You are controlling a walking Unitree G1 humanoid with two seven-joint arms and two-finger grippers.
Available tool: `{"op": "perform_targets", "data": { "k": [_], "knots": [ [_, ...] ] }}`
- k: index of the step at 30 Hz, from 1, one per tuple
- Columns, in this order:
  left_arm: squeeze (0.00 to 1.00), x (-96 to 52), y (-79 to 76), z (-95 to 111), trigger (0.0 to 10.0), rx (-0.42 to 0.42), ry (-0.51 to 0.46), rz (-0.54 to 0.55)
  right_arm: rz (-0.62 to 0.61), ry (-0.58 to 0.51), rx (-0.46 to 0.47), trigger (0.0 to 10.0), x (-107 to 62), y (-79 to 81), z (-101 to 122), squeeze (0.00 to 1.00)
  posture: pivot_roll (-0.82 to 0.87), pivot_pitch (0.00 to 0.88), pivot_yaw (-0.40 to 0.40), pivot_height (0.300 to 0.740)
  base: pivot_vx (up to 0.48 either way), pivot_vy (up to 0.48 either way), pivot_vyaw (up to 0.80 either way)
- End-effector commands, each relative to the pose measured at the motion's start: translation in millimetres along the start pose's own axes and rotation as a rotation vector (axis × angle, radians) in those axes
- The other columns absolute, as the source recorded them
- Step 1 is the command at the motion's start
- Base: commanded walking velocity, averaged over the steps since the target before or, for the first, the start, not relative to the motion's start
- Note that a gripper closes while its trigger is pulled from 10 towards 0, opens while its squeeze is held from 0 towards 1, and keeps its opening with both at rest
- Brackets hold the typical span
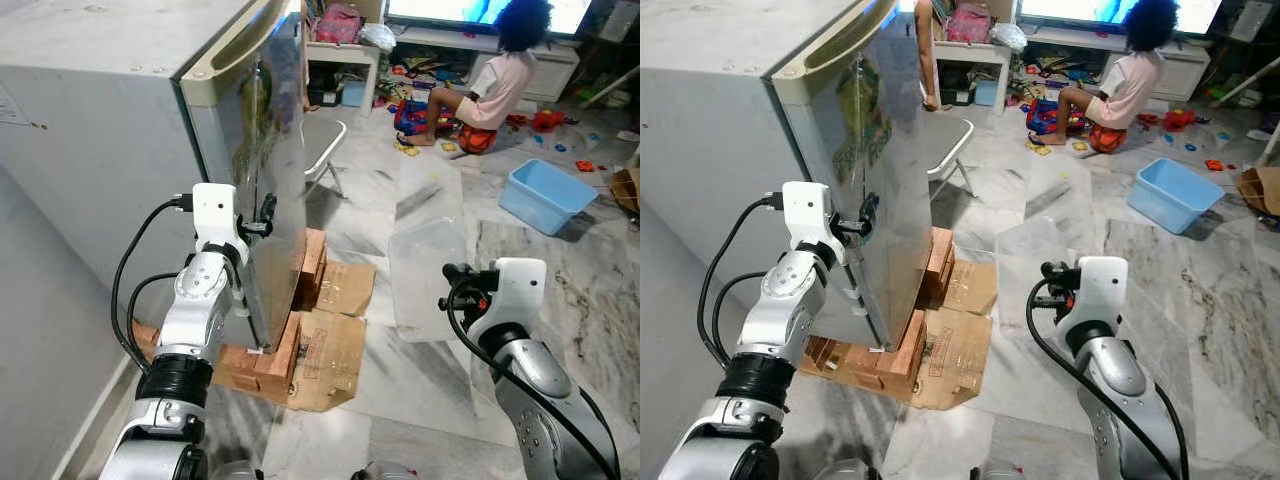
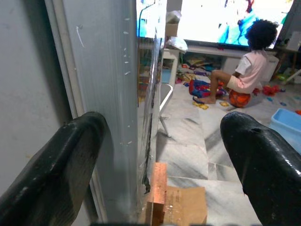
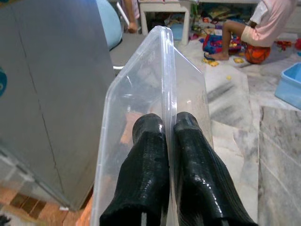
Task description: Restocking fridge
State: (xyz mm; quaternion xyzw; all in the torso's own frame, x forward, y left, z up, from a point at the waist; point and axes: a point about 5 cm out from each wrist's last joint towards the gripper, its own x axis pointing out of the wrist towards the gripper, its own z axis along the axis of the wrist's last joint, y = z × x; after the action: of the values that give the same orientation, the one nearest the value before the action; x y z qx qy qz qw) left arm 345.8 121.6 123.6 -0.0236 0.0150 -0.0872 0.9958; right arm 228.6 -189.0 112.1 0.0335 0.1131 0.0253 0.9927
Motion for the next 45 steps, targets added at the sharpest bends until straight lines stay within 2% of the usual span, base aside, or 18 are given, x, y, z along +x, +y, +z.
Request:
{"op": "perform_targets", "data": {
  "k": [1,6,9,10,13,17,21,22,24,26,28,32,36,38,39,40,42,45],
  "knots": [
    [0.00,10.3,-20.9,10,10.0,0.053,-0.025,-0.105,-0.005,-0.007,-0.003,10.0,-2.7,-0.8,5,0.00,-0.14,0.014,0.015,0.740,0.000,0.000,0.00],
    [0.00,18.8,-42.8,16,10.0,0.066,-0.037,-0.195,0.050,0.011,0.020,10.0,-8.1,4.7,3,0.00,-0.14,0.009,0.023,0.740,0.000,0.000,0.00],
    [0.00,17.6,-72.0,22,10.0,0.045,-0.060,-0.382,0.037,0.044,0.042,10.0,-16.5,3.3,-2,0.00,-0.14,0.010,0.028,0.740,0.000,0.000,0.00],
    [0.00,11.1,-94.2,24,10.0,0.018,-0.058,-0.542,0.022,0.061,0.060,10.0,-20.7,2.0,-5,0.00,-0.14,0.010,0.031,0.740,0.000,0.000,0.00],
    [0.00,-3.5,-123.0,27,10.0,-0.018,-0.057,-0.774,0.009,0.075,0.082,10.0,-23.7,2.5,-9,0.00,-0.14,0.011,0.035,0.740,0.000,0.000,0.00],
    [0.00,-12.3,-134.0,28,10.0,-0.010,-0.067,-0.846,0.013,0.074,0.082,10.0,-23.0,5.4,-9,0.00,-0.14,0.009,0.040,0.740,0.000,0.000,0.00],
    [0.00,-6.3,-118.6,23,10.0,0.036,-0.086,-0.706,0.022,0.068,0.087,10.0,-19.7,9.1,-9,0.00,-0.12,0.003,0.040,0.740,0.000,0.000,0.00],
    [0.00,-2.3,-103.8,22,10.0,0.040,-0.077,-0.605,0.025,0.066,0.089,10.0,-19.2,9.9,-8,0.00,-0.12,0.002,0.038,0.740,0.000,0.000,0.00],
    [0.00,-2.7,-96.0,22,10.0,0.037,-0.090,-0.578,0.024,0.067,0.089,10.0,-18.8,10.0,-8,0.00,-0.12,0.001,0.038,0.740,0.000,0.000,0.00],
    [0.00,-5.7,-77.0,23,10.0,0.034,-0.099,-0.495,0.022,0.074,0.092,10.0,-18.1,10.1,-9,0.00,-0.11,0.002,0.035,0.740,0.000,0.000,0.00],
    [0.00,-8.3,-71.5,22,10.0,0.031,-0.093,-0.480,0.021,0.076,0.093,10.0,-18.0,10.1,-9,0.00,-0.10,0.002,0.033,0.740,0.000,0.000,-0.26],
    [0.00,-31.6,-42.8,13,10.0,0.003,-0.068,-0.368,0.022,0.078,0.093,10.0,-16.2,10.5,-10,0.00,-0.08,0.000,0.031,0.740,0.000,0.000,-0.63],
    [0.00,-51.3,-25.2,5,10.0,0.012,-0.052,-0.273,0.021,0.079,0.091,10.0,-15.3,10.4,-11,0.00,-0.07,0.000,0.028,0.740,0.000,0.000,-0.77],
    [0.00,-54.3,-22.9,4,10.0,0.011,-0.050,-0.257,0.021,0.079,0.091,10.0,-15.2,10.1,-11,0.00,-0.07,0.000,0.028,0.740,0.000,0.000,-0.80],
    [0.00,-66.9,-11.7,-1,10.0,0.002,-0.030,-0.195,0.021,0.080,0.091,10.0,-14.2,10.3,-11,0.00,-0.06,0.000,0.025,0.740,0.000,0.000,0.00],
    [0.00,-66.9,-11.7,-1,10.0,0.002,-0.030,-0.195,0.021,0.080,0.091,10.0,-14.2,10.3,-11,0.00,-0.06,0.000,0.025,0.740,0.000,0.000,0.00],
    [0.00,-82.3,2.1,-13,10.0,-0.015,0.032,-0.123,0.028,0.080,0.093,10.0,-11.5,12.5,-11,0.00,-0.06,0.000,0.020,0.740,0.000,0.000,0.00],
    [0.00,-86.4,8.8,-13,10.0,-0.036,0.042,-0.089,0.035,0.079,0.091,10.0,-9.9,13.5,-10,0.00,-0.05,0.000,0.013,0.740,0.000,0.000,-0.27]
  ]
}}
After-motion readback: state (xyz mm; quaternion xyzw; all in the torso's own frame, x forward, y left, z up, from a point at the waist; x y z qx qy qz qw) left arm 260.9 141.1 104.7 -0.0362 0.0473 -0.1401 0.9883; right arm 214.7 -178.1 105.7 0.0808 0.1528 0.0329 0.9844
